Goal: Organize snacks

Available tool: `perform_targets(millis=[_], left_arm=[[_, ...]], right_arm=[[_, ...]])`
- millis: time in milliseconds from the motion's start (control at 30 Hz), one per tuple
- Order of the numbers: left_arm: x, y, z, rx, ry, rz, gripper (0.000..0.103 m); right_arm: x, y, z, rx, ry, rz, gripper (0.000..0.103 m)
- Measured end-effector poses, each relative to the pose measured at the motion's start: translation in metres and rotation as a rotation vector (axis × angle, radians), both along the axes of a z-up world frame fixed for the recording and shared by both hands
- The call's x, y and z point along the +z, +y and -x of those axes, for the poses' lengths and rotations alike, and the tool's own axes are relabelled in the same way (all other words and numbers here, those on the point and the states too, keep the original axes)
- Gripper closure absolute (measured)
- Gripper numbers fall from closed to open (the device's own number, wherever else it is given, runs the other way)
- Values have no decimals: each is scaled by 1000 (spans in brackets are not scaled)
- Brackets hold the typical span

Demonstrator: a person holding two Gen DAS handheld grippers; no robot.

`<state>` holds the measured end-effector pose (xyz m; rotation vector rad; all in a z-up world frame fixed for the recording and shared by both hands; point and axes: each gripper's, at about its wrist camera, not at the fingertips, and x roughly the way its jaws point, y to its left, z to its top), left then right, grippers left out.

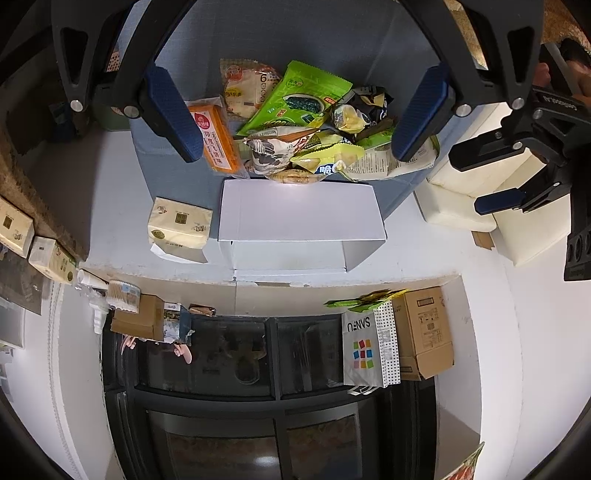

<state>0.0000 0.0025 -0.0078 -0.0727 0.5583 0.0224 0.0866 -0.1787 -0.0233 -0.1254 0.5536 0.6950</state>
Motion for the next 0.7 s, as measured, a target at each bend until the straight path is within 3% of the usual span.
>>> perform_targets(millis=[700], left_arm=[[-2,0,-1,-1,3,2,0]], right_arm=[[-1,0,0,-2,6,-5,0]])
